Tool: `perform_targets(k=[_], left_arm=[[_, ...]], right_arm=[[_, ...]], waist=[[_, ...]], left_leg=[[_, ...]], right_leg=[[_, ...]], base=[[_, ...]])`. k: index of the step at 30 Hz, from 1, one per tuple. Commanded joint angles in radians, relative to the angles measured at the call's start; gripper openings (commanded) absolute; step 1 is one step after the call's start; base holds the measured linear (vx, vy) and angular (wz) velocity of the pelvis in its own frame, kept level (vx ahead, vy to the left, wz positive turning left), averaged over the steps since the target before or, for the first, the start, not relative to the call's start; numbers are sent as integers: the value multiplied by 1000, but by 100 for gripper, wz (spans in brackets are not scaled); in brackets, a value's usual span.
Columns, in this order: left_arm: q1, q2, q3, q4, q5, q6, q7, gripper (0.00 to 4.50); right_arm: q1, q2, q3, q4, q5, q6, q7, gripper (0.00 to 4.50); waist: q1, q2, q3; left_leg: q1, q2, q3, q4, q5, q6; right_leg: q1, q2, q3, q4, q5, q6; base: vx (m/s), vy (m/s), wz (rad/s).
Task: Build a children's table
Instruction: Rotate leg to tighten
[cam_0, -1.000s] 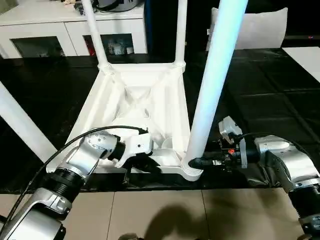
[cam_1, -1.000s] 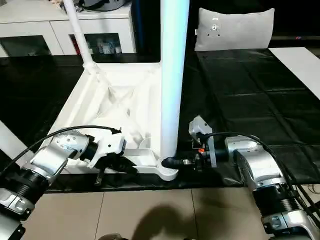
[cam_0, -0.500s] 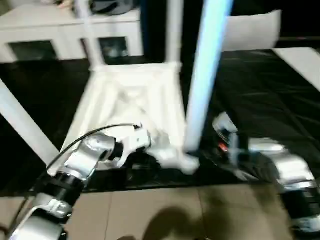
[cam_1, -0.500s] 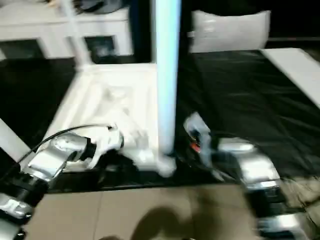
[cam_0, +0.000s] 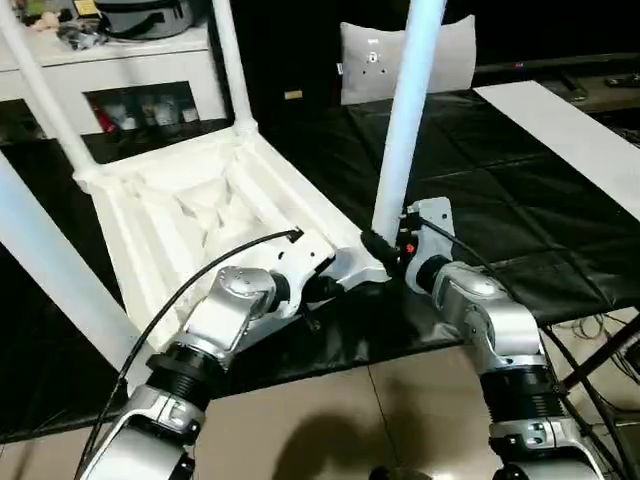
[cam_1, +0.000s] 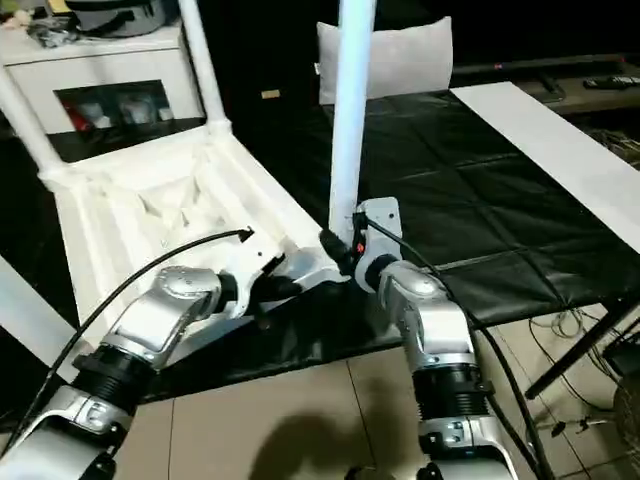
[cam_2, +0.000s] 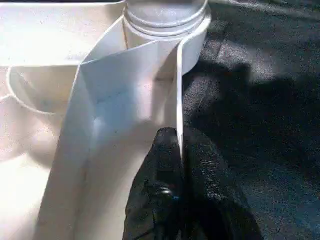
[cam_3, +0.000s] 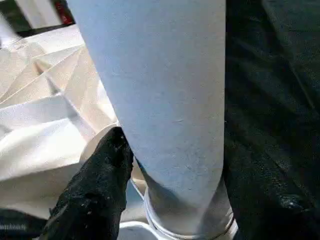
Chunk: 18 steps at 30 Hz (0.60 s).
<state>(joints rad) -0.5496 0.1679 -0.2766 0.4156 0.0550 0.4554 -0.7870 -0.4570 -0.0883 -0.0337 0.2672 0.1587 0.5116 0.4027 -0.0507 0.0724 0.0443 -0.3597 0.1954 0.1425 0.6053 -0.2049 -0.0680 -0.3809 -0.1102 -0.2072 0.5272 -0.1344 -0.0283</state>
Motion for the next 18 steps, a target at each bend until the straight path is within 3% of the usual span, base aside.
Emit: perform_targets(k=[1,2,3,4,5,8,9,11,13,14,16,18], left_arm=[[-11,9,-5,-53,-16,-39,-23,0],[-6,20,-9,-59,-19,-43,-40,0],[-1,31,-9,-64,-23,-44,-58,0],[3,43,-9,-67,-28,-58,-80,0],[5,56,-9,-65,-36,-73,-108,0],[8,110,-26,-46,-40,-141,-190,0],[9,131,-34,-39,-42,-160,-224,0],[7,153,-46,-32,-45,-188,-271,0],[11,197,-68,-45,-55,-237,-359,0],[11,213,-75,-49,-62,-245,-397,0],[10,240,-89,-48,-66,-264,-453,0],[5,272,-113,-32,-51,-297,-503,0]], right_arm=[[18,-9,31,-15,20,3,66,310],[25,-31,36,-20,22,7,89,316],[33,-53,37,-29,33,16,115,326],[39,-75,33,-42,47,30,142,335],[41,-95,31,-51,54,39,160,344],[43,-160,31,-70,70,59,233,370],[46,-190,34,-74,72,58,271,379],[46,-224,37,-66,74,48,320,397],[42,-280,43,-60,76,43,388,408],[37,-299,51,-52,78,33,425,408],[34,-334,73,-40,81,-4,499,408],[34,-370,97,-36,99,-29,588,383]], waist=[[13,-5,-67],[16,-6,-69],[22,-15,-71],[28,-11,-72],[37,-18,-75],[58,-12,-84],[74,-16,-82],[88,-13,-80],[103,-24,-80],[109,-16,-79],[124,-10,-77],[133,-16,-75]], left_leg=[[-8,29,-19,-76,-298,53],[-8,29,-16,-75,-280,58],[-11,29,-13,-72,-238,70],[-14,29,-11,-70,-201,83],[-18,27,-8,-65,-167,95],[-23,24,-8,-57,-78,116],[-23,24,-3,-54,-50,129],[-19,27,1,-54,-65,130],[-15,34,1,-57,-66,122],[-12,35,-1,-58,-68,120],[-6,40,2,-60,-96,105],[-4,42,3,-64,-119,93]], right_leg=[[59,-63,58,-62,-404,-45],[57,-63,61,-61,-384,-56],[59,-63,67,-54,-347,-76],[59,-66,71,-45,-318,-97],[60,-65,74,-41,-298,-102],[62,-63,78,-23,-217,-117],[56,-60,81,-17,-188,-123],[53,-60,81,-19,-218,-120],[53,-60,82,-14,-238,-116],[51,-60,82,-14,-244,-117],[45,-61,84,-16,-261,-117],[44,-60,87,-17,-277,-114]], base=[[0,0,0],[0,0,0],[0,0,0],[0,0,0],[0,0,0],[0,0,0],[0,0,0],[0,0,0],[0,0,0],[0,0,0],[0,0,0],[0,0,0]])
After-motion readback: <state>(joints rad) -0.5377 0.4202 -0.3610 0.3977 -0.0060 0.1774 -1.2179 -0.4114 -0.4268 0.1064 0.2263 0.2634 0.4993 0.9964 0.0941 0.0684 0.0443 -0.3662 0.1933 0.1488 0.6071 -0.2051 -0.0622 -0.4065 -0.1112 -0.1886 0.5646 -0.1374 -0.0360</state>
